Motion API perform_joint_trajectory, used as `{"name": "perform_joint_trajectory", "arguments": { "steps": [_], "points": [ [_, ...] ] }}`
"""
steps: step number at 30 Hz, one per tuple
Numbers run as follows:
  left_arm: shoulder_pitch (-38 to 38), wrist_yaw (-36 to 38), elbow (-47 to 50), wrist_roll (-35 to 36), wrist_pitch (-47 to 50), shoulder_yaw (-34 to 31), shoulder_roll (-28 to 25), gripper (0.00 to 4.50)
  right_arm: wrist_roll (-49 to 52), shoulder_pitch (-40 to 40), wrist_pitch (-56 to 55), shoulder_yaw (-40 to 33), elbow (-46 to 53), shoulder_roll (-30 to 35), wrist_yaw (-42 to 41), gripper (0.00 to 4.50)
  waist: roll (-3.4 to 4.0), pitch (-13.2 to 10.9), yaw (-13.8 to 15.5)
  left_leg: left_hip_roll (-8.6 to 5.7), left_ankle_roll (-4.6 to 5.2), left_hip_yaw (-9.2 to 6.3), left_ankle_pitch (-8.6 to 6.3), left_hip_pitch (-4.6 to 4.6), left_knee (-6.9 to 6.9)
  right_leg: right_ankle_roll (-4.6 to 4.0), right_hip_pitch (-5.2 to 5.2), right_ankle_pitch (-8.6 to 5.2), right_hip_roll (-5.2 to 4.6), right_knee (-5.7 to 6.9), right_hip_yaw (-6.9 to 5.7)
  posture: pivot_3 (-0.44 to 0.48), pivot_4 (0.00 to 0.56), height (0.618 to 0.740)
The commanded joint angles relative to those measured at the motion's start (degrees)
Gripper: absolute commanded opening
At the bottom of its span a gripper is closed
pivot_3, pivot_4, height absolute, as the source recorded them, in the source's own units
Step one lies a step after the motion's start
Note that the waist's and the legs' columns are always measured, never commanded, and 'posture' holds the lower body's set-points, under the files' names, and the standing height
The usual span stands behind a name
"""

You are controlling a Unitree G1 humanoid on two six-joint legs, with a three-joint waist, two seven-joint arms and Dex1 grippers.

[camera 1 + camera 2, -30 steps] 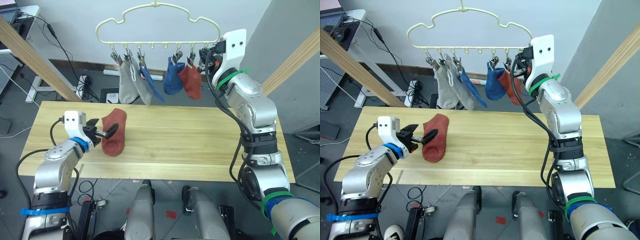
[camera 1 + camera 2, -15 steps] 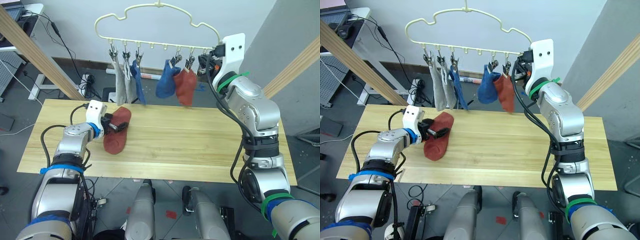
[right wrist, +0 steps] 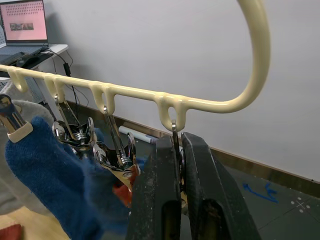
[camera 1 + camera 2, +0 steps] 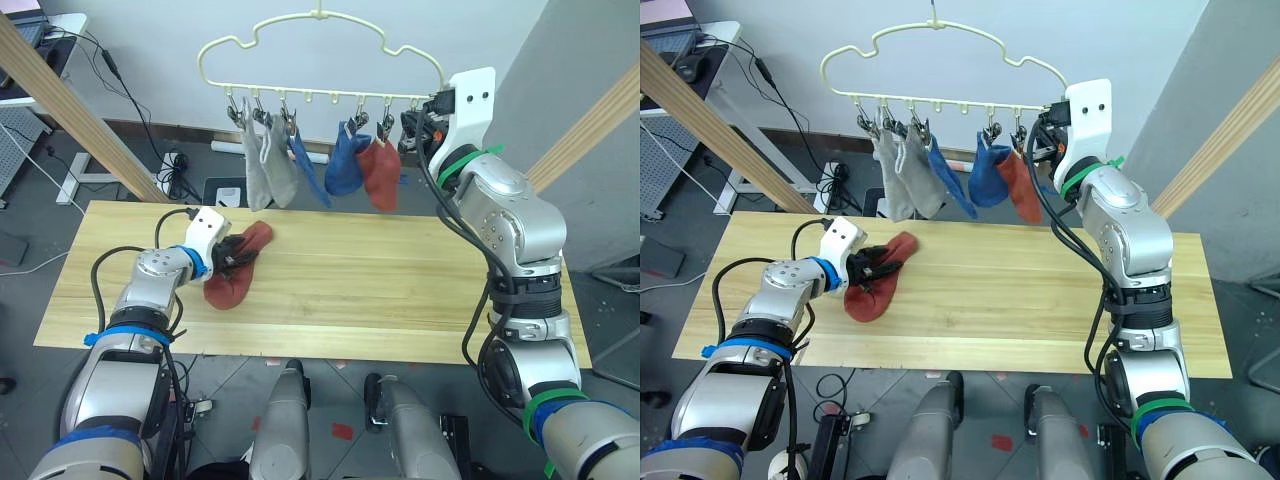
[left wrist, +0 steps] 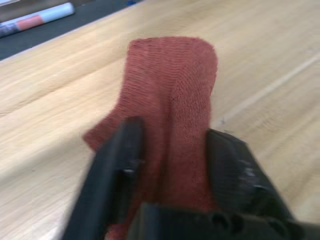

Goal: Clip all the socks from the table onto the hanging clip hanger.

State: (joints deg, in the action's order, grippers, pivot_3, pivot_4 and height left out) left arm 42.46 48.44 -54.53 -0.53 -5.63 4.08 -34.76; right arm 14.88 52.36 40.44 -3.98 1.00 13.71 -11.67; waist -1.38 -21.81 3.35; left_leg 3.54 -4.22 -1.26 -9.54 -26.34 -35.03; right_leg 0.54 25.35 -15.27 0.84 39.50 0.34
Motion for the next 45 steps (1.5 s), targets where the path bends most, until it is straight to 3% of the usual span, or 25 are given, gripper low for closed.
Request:
{"name": "perform_joint_trajectory", "arguments": {
  "steps": [1, 3, 7, 10, 15, 19, 27, 34, 45],
  "points": [
    [-4.01, 2.47, -0.15, 0.64, 2.14, -0.46, 0.25, 0.66, 0.44, -1.31, 1.14, -1.86, 0.41, 2.17, -0.95, 0.00, -0.01, 0.04, -0.15, 0.00, 0.00, 0.01, 0.00, 0.01, 0.00, 0.00, -0.01, 0.00, 0.00, 0.01, 0.01, 0.126, 0.369, 0.740],
    [-5.91, 4.67, 3.67, 3.87, 3.84, -2.21, 1.51, 0.09, 1.24, -1.01, 2.11, -2.47, 0.01, 2.81, -1.51, 0.00, -0.02, 0.07, -0.25, 0.01, 0.00, 0.01, 0.00, 0.05, 0.00, 0.00, -0.03, 0.00, -0.01, 0.02, 0.00, 0.127, 0.362, 0.740],
    [-11.35, 7.73, 20.54, 14.94, 12.27, -6.68, 6.65, 0.02, 5.54, 1.08, 8.97, -6.89, -0.85, 2.58, -0.52, 0.00, -0.01, 0.10, -0.06, 0.00, 0.00, -0.03, 0.01, 0.04, -0.01, -0.04, -0.07, 0.02, -0.09, 0.02, -0.02, 0.123, 0.351, 0.740],
    [-16.89, 3.32, 42.23, 26.43, 23.10, -8.94, 14.10, 0.02, 11.64, 5.34, 19.83, -15.01, -1.92, 0.73, 3.96, 0.00, -0.01, 0.10, 0.27, 0.13, 0.06, -0.15, 0.07, -0.18, -0.17, -0.06, -0.05, 0.03, -0.34, 0.04, -0.08, 0.112, 0.343, 0.740],
    [-18.49, -7.07, 57.12, 29.37, 26.17, -6.98, 24.64, 0.02, 17.55, 11.61, 30.51, -25.35, -4.85, -2.25, 10.62, 0.00, 0.00, 0.10, 0.27, 0.00, 0.19, -0.18, 0.13, -0.48, -0.68, -0.05, -0.16, 0.03, -0.54, 0.18, -0.73, 0.082, 0.357, 0.740],
    [-16.63, -11.47, 57.11, 25.86, 23.03, -4.05, 29.71, 0.02, 20.04, 14.77, 36.92, -31.07, -5.58, -3.92, 15.13, 0.00, -0.01, 0.10, -0.07, -0.05, 0.36, -0.11, 0.23, -0.48, -0.76, 0.02, -0.25, 0.00, -0.52, 0.23, -0.84, 0.063, 0.359, 0.740],
    [-12.23, -14.97, 49.31, 21.28, 17.66, -1.01, 34.37, 0.02, 21.70, 17.80, 44.25, -36.79, -4.07, -6.96, 20.64, 0.00, -0.01, 0.10, -0.49, -0.07, 0.43, -0.09, 0.26, -0.54, -0.74, 0.02, -0.20, 0.00, -0.47, 0.26, -0.87, 0.040, 0.365, 0.740],
    [-6.46, -14.79, 41.66, 18.12, 12.36, -0.38, 35.42, 0.02, 21.55, 17.44, 46.02, -36.69, -2.42, -7.64, 21.54, 0.00, -0.01, 0.10, -0.57, -0.10, 0.43, -0.11, 0.25, -0.59, -0.74, 0.07, -0.19, -0.03, -0.47, 0.22, -0.89, 0.027, 0.372, 0.740],
    [-1.61, -15.12, 38.24, 16.72, 9.49, 0.09, 37.19, 0.02, 21.06, 15.96, 46.04, -34.93, -1.35, -7.28, 20.97, 0.00, -0.01, 0.09, -0.67, -0.09, 0.45, -0.11, 0.24, -0.62, -0.72, 0.06, -0.19, -0.02, -0.46, 0.15, -0.90, 0.025, 0.375, 0.740]
  ]
}}
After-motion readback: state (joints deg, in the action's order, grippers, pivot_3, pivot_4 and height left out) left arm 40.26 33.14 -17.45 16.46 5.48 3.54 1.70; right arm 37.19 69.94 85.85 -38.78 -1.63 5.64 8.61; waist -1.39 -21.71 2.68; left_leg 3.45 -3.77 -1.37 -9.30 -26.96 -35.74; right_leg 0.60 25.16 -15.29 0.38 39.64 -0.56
